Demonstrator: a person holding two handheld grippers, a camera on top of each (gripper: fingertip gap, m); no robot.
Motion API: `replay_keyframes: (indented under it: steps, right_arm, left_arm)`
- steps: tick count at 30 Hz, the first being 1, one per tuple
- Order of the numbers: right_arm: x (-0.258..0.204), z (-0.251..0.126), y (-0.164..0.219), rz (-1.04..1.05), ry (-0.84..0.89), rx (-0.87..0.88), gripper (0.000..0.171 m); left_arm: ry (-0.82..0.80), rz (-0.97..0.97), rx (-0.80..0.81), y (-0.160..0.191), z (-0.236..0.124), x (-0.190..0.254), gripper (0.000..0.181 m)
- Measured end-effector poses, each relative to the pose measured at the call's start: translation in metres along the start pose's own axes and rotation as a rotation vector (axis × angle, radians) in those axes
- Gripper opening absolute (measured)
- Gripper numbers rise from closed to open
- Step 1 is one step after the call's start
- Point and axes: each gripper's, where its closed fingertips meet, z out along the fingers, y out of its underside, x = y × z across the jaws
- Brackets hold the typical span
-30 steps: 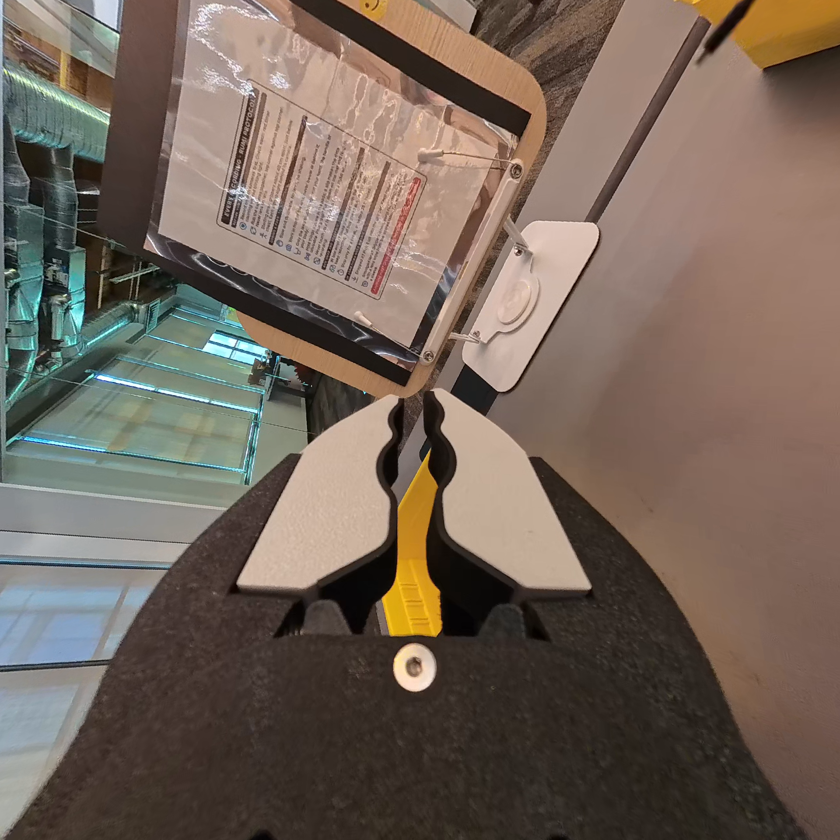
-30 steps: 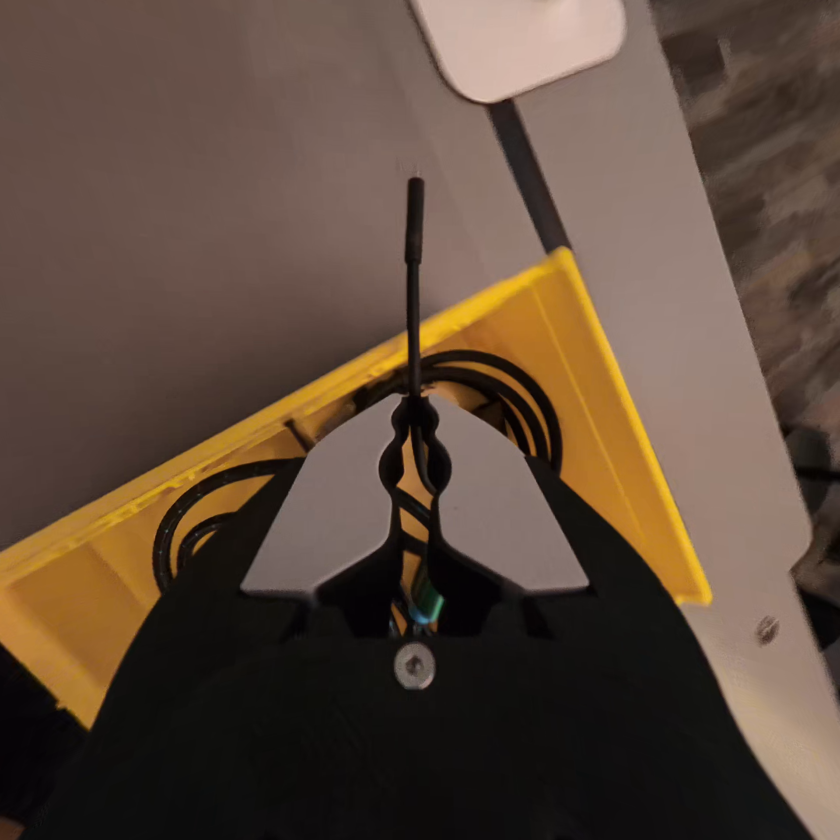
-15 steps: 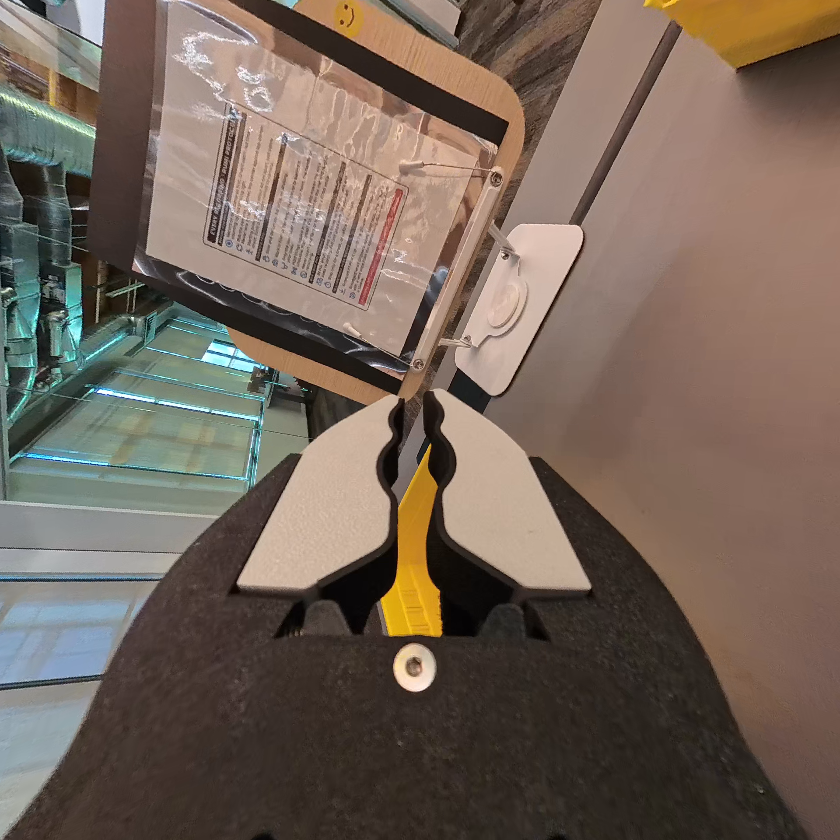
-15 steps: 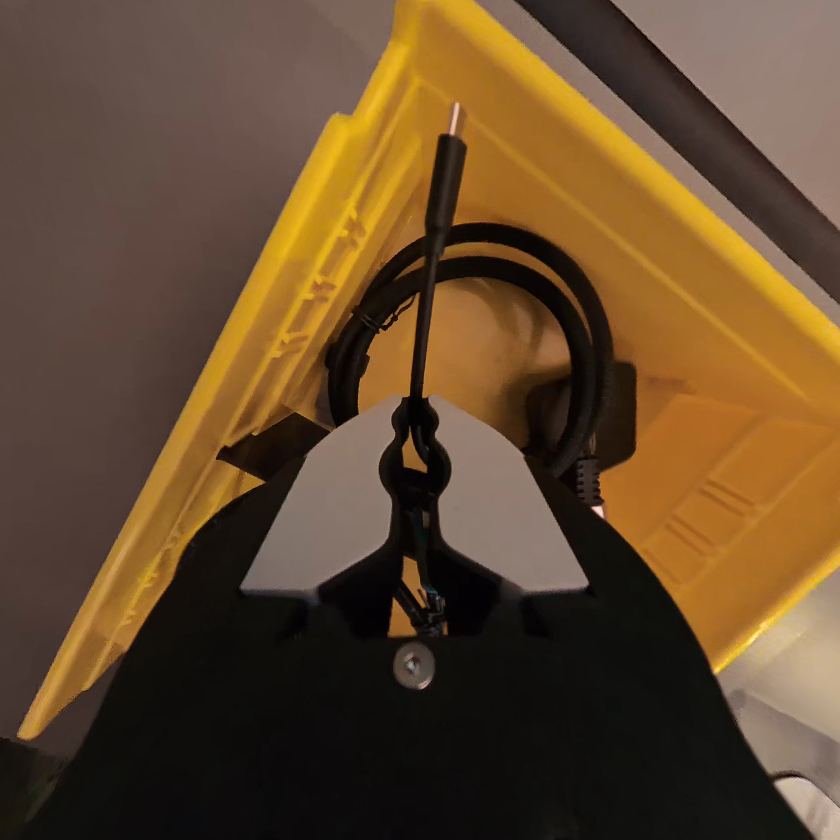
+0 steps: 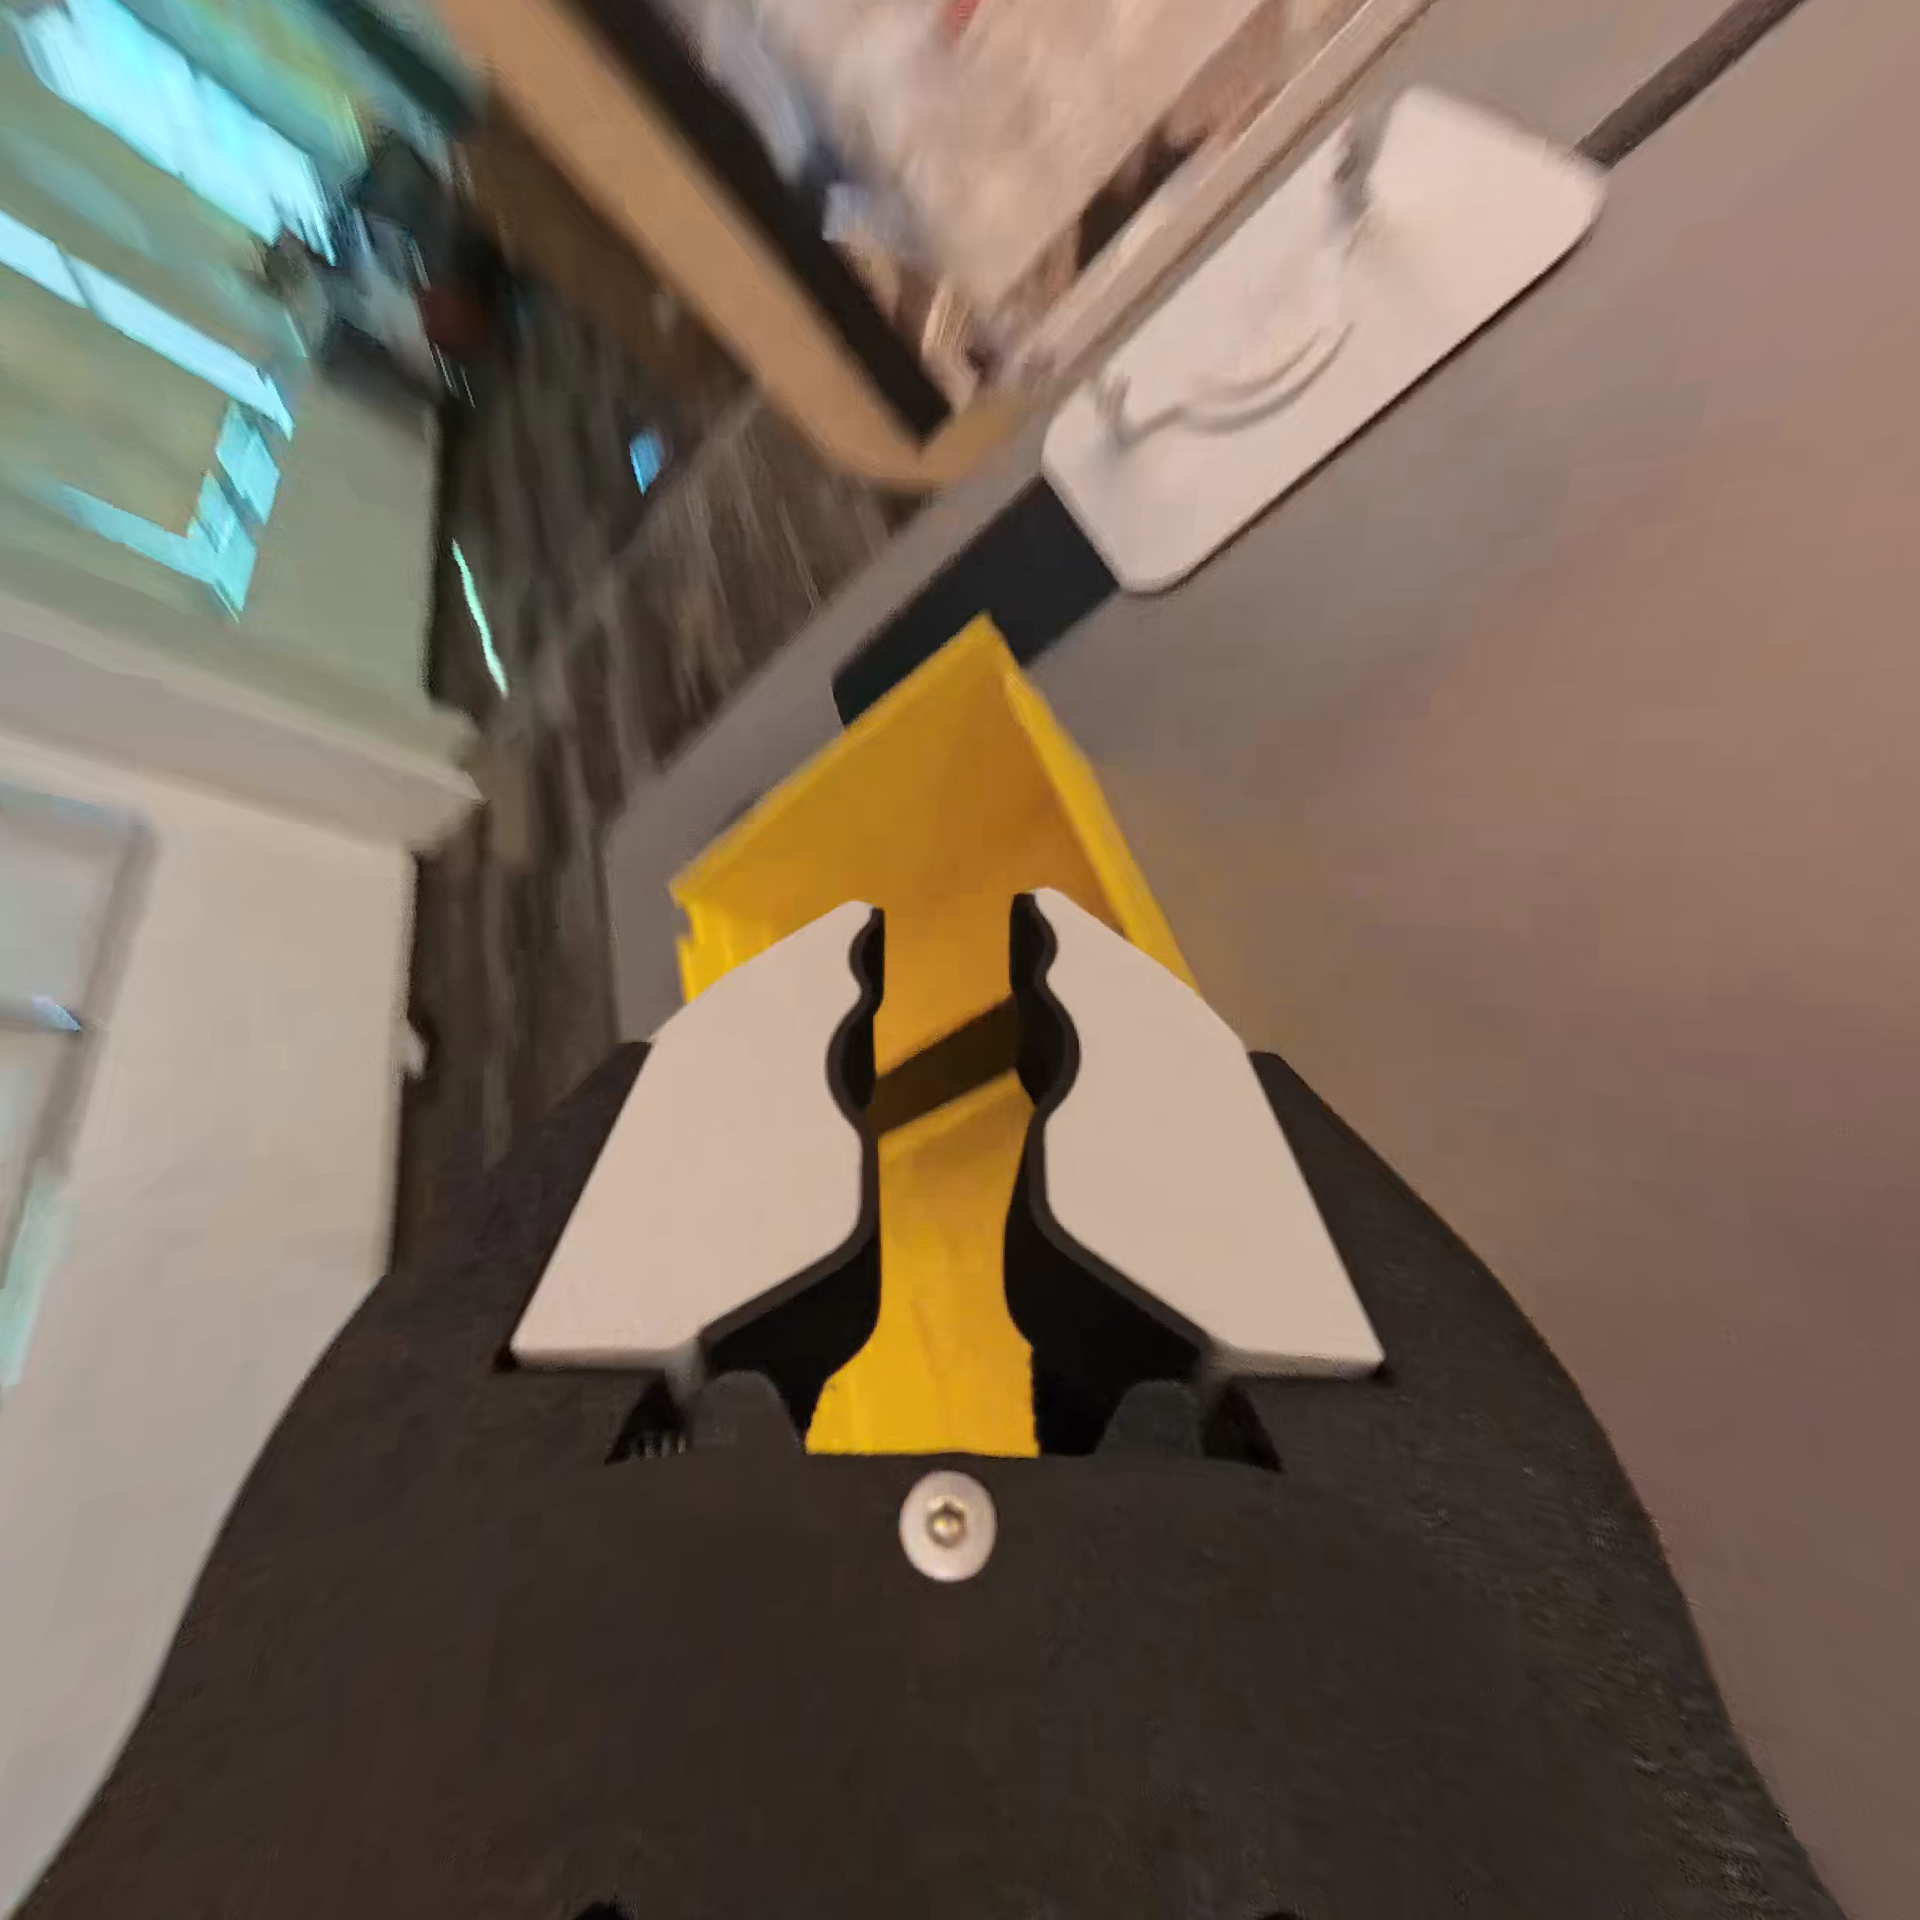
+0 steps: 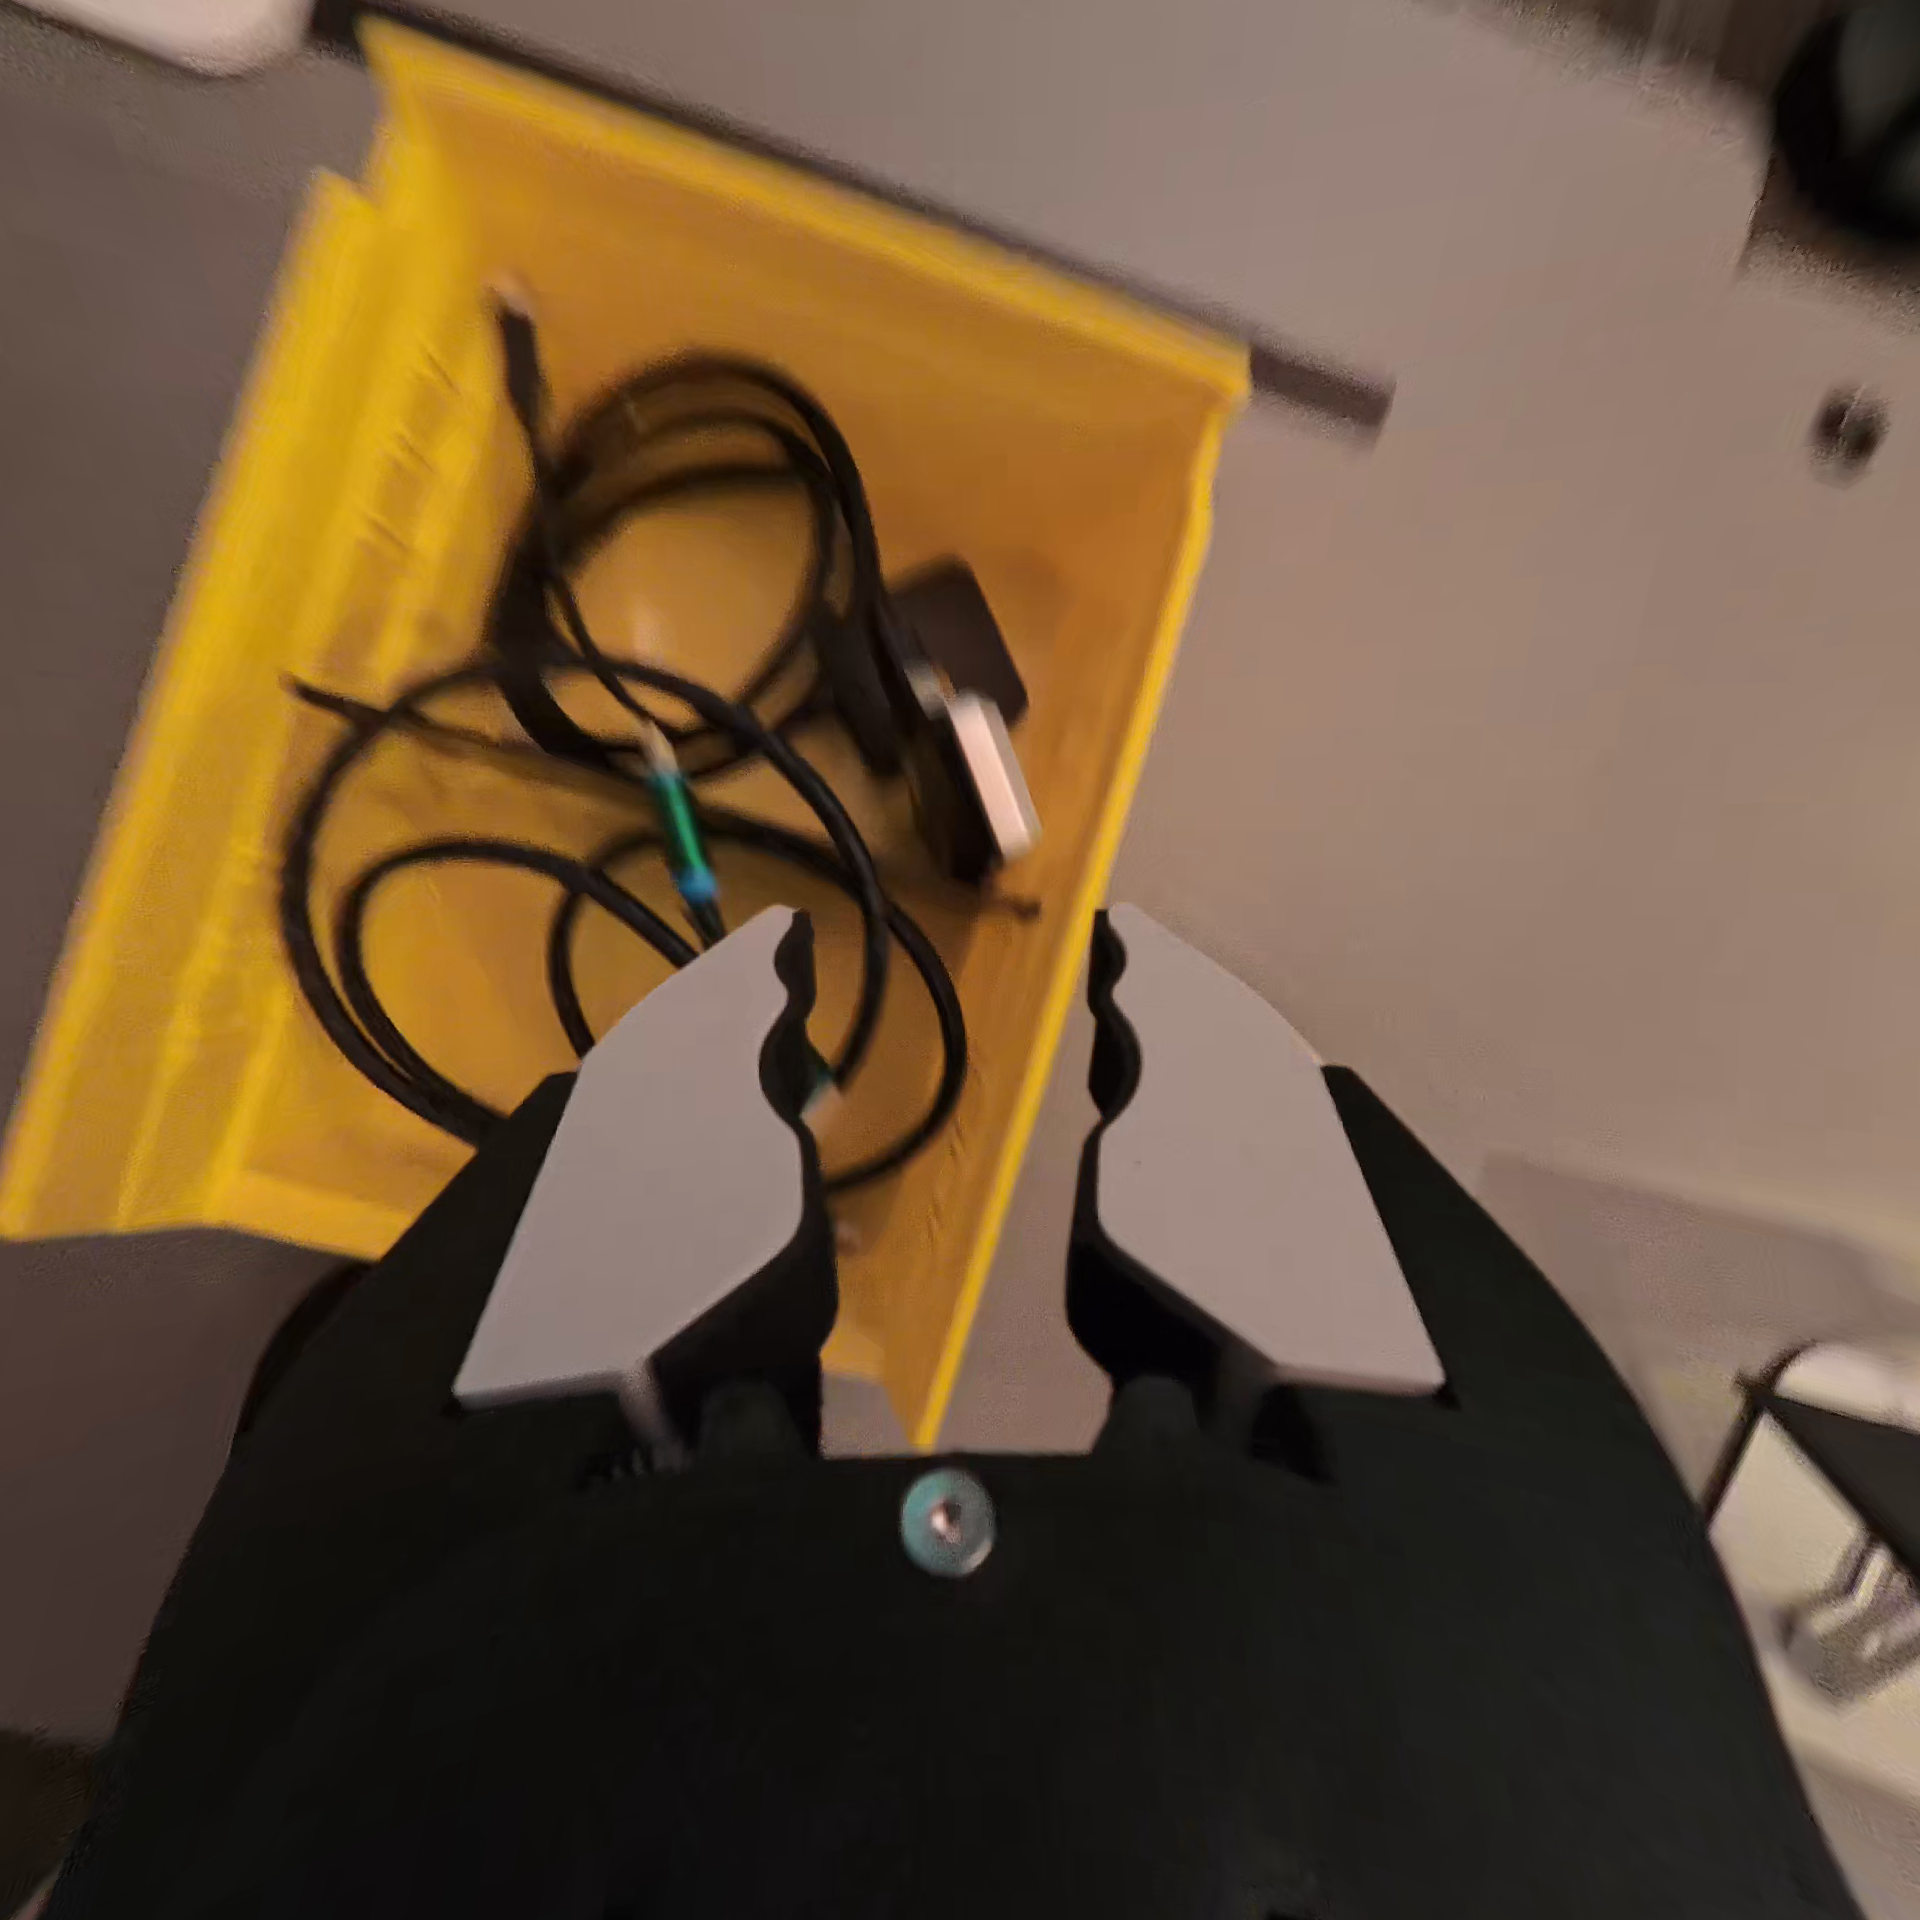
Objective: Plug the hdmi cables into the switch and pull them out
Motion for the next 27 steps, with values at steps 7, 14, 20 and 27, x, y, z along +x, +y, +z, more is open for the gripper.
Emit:
replay_keyframes:
  steps: [7, 14, 20, 27]
  right_arm:
    - [0.007, 0.052, 0.06, 0.178, -0.262, -0.282, 0.033]
    - [0.011, 0.064, 0.067, 0.225, -0.163, -0.392, 0.009]
    - [0.005, 0.067, 0.076, 0.234, -0.093, -0.535, 0.004]
    - [-0.048, 0.069, 0.066, 0.237, -0.141, -0.646, 0.004]
  left_arm:
    - [-0.137, -0.373, -0.313, 0.11, 0.037, -0.08, 0.037]
    - [-0.289, -0.476, -0.424, 0.168, 0.07, -0.112, 0.062]
    - [-0.215, -0.646, -0.455, 0.211, 0.09, -0.111, 0.056]
    - [-0.014, -0.602, -0.628, 0.228, 0.104, -0.071, 0.039]
